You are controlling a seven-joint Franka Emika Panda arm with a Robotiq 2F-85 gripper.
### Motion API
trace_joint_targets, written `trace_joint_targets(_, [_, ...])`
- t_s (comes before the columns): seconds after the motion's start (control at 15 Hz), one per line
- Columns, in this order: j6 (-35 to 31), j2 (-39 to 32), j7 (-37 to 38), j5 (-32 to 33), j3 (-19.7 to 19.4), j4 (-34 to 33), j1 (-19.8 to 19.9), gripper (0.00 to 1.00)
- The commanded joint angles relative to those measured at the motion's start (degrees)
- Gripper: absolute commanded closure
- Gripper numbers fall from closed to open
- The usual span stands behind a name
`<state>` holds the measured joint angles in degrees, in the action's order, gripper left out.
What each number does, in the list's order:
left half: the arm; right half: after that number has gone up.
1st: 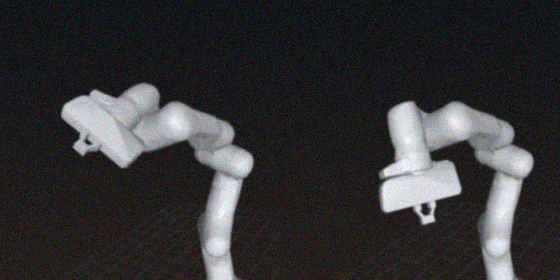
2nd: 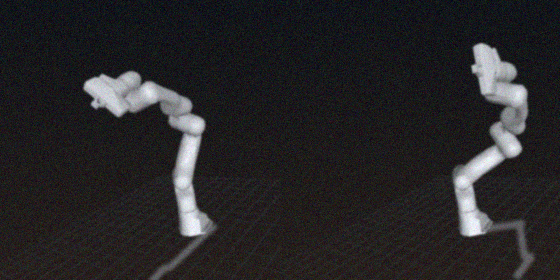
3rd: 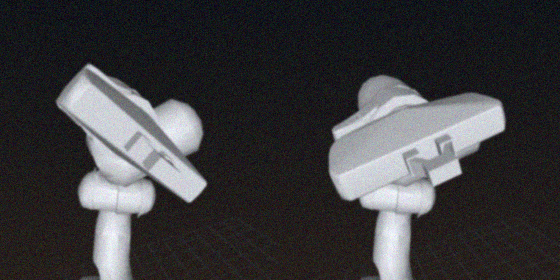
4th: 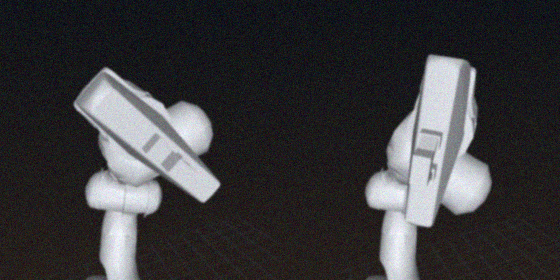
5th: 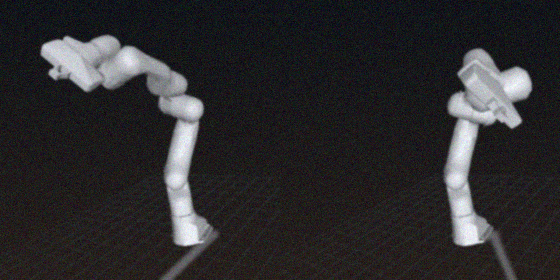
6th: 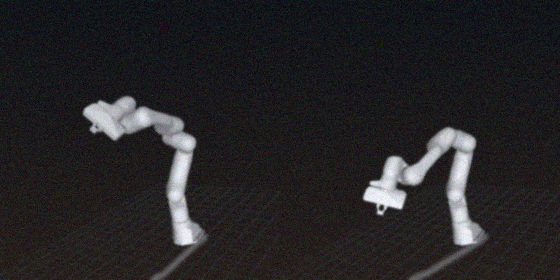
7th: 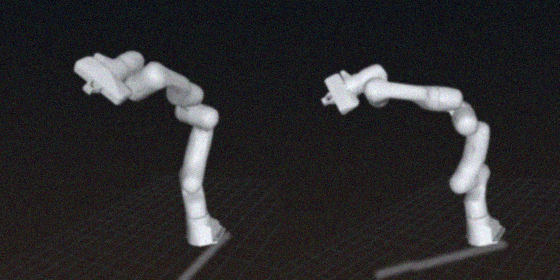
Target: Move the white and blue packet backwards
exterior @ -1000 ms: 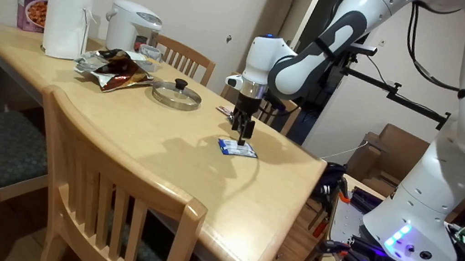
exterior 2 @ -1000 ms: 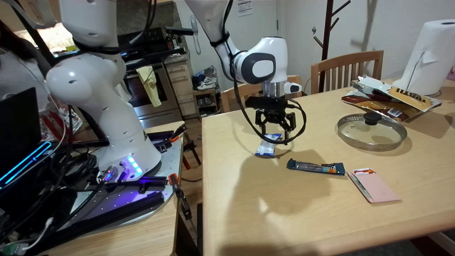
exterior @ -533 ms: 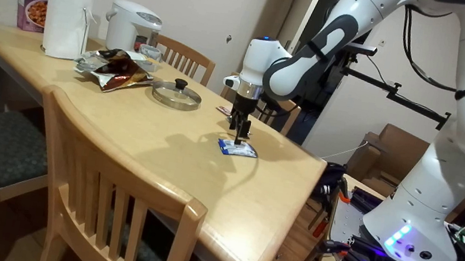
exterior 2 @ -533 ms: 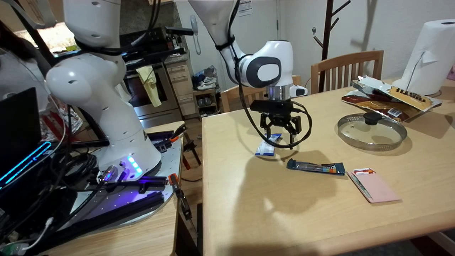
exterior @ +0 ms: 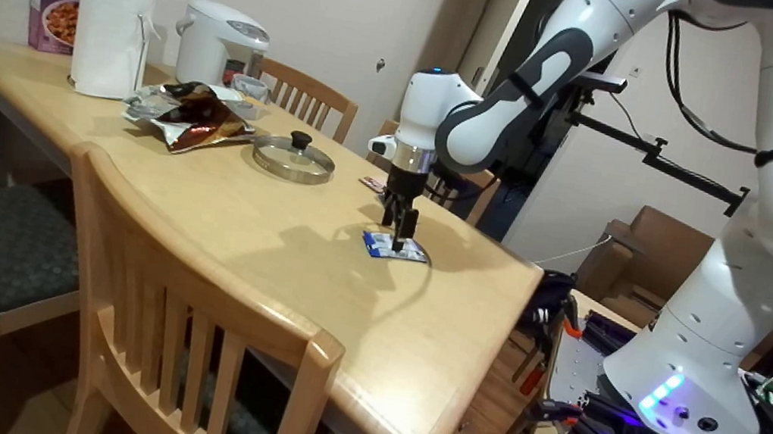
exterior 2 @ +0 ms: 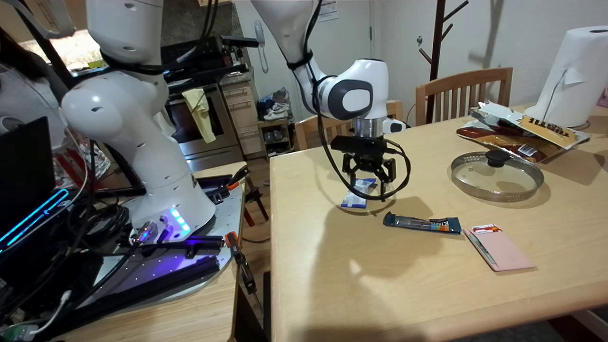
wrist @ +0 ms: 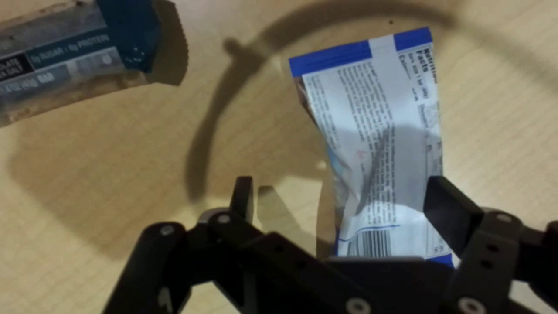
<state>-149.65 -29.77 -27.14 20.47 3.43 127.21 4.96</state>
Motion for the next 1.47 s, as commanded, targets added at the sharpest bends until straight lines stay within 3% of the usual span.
trace_joint_targets(0.0, [2.2,1.2,-2.5,-2.4,1.4,1.3,0.7,0.00])
trace_joint_targets(0.07, [2.7,1.2,-2.9,-2.6,1.6,1.3,0.8,0.02])
trace_joint_targets(0.13, [2.8,1.3,-2.6,-2.5,1.6,1.3,0.6,0.19])
trace_joint_targets(0.27, [3.5,1.3,-2.6,-3.1,2.0,1.2,0.7,0.07])
trace_joint_targets(0.4, [4.0,1.3,-3.5,-3.7,2.6,1.3,0.9,0.37])
trace_joint_targets(1.0, [4.9,2.6,-3.7,-5.6,3.0,1.6,0.9,0.95])
trace_joint_targets(1.13, [4.8,2.9,-3.6,-5.5,2.8,1.8,0.9,1.00])
trace_joint_targets(1.4, [4.4,4.0,-2.7,-4.9,2.1,2.2,0.5,1.00])
